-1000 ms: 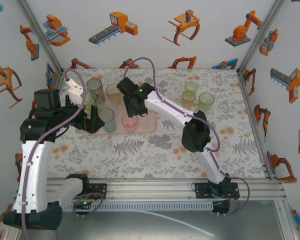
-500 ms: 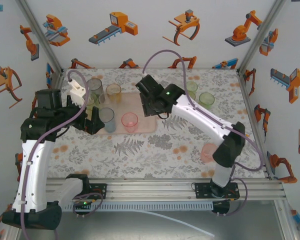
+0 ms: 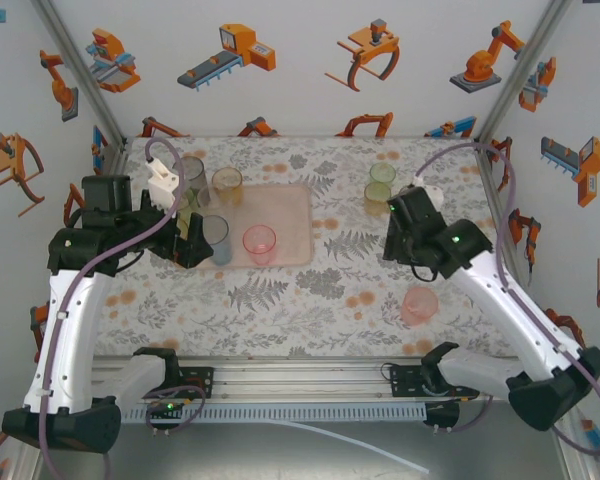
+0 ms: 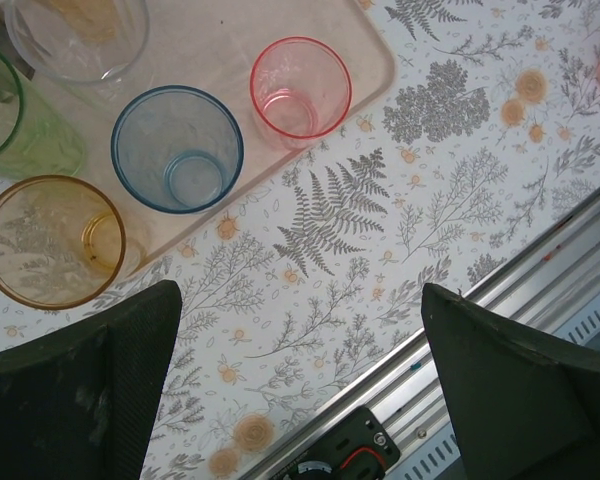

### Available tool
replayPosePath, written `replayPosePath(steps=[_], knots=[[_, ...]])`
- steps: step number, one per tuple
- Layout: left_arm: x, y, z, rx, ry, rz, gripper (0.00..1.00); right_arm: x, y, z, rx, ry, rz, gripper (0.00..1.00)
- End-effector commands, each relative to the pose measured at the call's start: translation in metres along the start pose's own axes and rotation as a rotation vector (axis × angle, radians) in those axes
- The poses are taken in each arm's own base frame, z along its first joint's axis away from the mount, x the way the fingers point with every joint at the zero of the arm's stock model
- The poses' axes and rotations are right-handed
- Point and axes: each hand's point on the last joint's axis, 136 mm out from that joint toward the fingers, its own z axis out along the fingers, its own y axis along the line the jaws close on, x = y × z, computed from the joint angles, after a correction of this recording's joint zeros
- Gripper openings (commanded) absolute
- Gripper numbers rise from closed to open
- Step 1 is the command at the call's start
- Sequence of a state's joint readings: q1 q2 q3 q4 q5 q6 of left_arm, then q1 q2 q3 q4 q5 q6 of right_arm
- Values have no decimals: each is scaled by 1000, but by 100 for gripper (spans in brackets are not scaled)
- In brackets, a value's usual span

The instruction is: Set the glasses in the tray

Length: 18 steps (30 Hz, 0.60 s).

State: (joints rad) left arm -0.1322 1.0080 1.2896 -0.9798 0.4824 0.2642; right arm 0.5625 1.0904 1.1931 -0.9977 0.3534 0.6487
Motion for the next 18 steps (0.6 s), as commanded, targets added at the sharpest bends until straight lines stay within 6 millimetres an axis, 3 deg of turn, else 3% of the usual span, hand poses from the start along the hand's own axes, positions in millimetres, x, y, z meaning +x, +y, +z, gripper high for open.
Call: replayPosePath(steps=[1, 10, 18], knots=[[-5, 4, -2, -33, -14, 29, 97, -13, -6, -5, -15, -50, 64, 51], [-4, -2, -5, -8, -21, 28, 97, -55, -23, 1, -22, -57, 124, 53], [0, -11, -6, 28, -25, 39, 97, -93, -45, 47, 9, -39, 189, 53]])
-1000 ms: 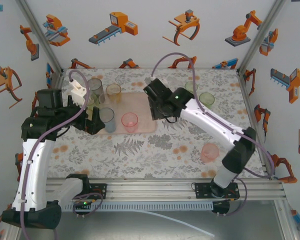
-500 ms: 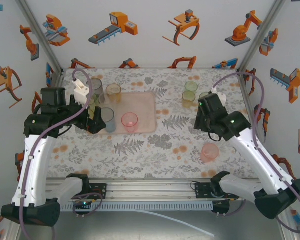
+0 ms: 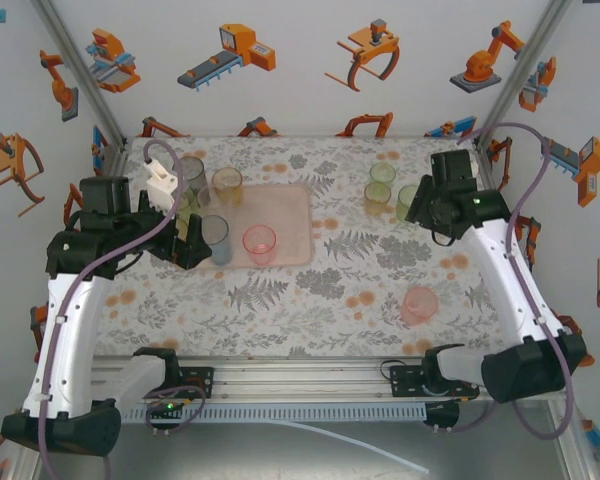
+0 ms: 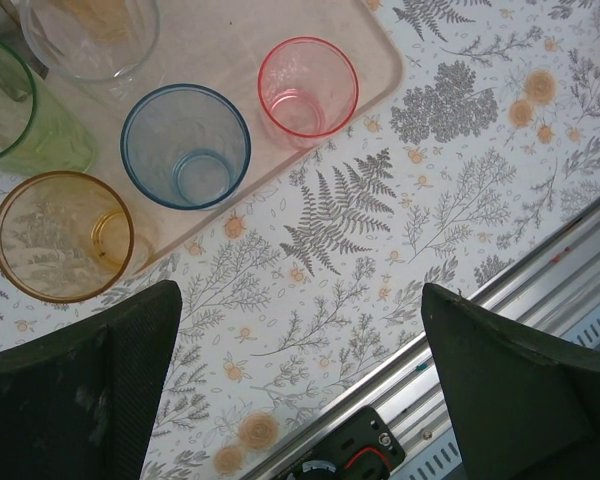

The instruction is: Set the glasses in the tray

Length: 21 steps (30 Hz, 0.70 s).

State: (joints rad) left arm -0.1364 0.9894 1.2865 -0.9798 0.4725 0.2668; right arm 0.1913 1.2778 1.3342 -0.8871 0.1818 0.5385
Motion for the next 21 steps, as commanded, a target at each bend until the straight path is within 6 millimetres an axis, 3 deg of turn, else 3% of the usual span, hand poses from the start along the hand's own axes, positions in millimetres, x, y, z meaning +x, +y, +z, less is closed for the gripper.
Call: replayPosePath(steps=[1, 5, 10, 21], knots=[[0, -10, -3, 36, -19, 29, 97, -24, 6, 13, -37, -30, 5, 53], [-1, -10, -3, 42, -19, 28, 97, -46, 2, 35, -31, -51, 32, 52], [-1, -11, 0, 57, -15, 24, 97, -60, -4, 62, -2, -37, 29, 51], [-4, -19, -2, 106, -17, 2, 97, -64, -18, 101, 12, 18, 41, 51]])
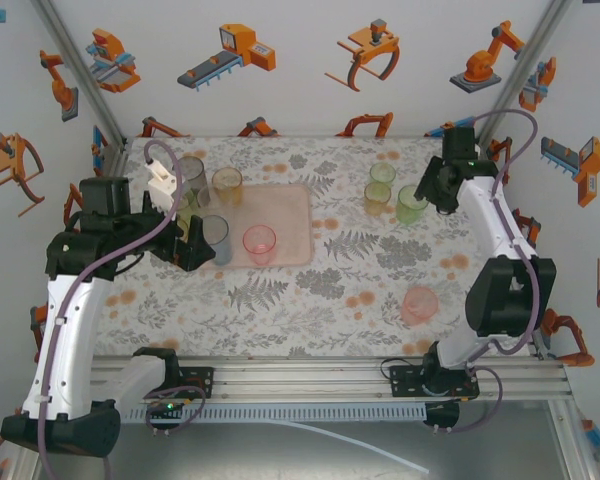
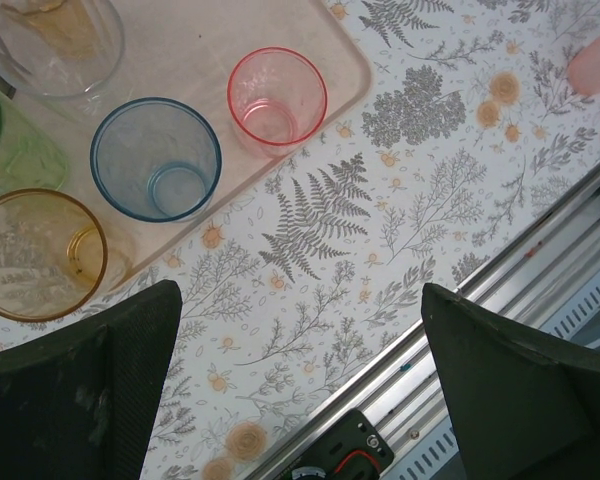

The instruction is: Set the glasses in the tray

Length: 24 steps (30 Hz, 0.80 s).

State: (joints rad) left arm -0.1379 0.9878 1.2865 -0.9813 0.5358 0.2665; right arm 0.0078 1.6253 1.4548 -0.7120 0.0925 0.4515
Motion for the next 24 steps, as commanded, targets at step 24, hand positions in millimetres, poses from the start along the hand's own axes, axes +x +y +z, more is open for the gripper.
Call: replayPosePath(steps=[24], knots=[[4, -3, 11, 51, 34, -22, 97, -17, -4, 73, -1, 54, -18, 43]])
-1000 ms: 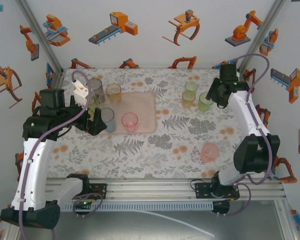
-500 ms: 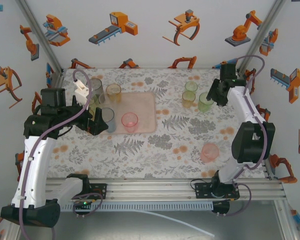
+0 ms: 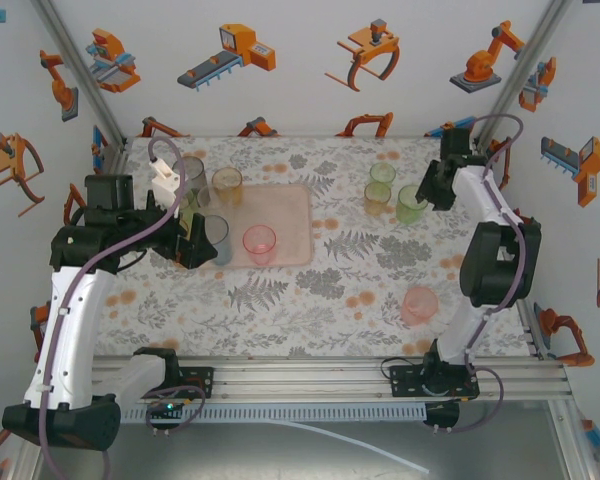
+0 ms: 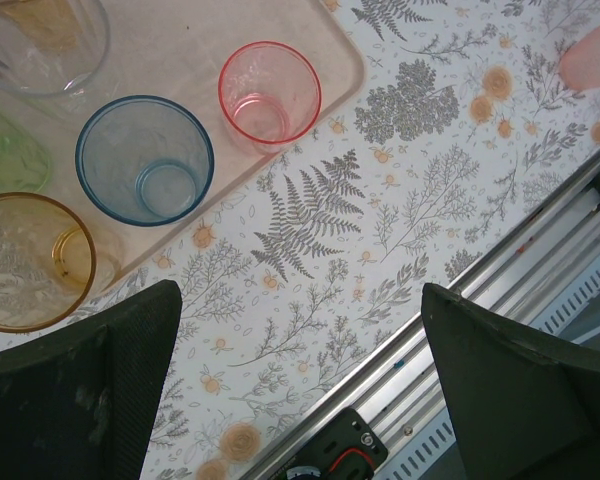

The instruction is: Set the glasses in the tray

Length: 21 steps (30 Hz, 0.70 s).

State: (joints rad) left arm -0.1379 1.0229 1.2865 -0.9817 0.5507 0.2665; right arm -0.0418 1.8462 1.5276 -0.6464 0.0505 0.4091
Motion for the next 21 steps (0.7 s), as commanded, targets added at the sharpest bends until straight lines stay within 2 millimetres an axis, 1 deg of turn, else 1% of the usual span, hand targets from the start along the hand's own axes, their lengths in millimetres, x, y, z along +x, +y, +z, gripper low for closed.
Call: replayPosePath(steps=[1, 5, 10, 21], knots=[[3, -4, 2, 27, 11, -7, 97, -13, 4, 5, -17, -22, -13, 43], [4, -3, 4, 28, 19, -9, 97, -13, 4, 14, -3, 1, -30, 41], [3, -1, 5, 26, 22, -10, 97, -12, 3, 20, 8, 17, -53, 38], [3, -1, 6, 28, 24, -14, 97, -5, -4, 27, 42, 47, -86, 32]])
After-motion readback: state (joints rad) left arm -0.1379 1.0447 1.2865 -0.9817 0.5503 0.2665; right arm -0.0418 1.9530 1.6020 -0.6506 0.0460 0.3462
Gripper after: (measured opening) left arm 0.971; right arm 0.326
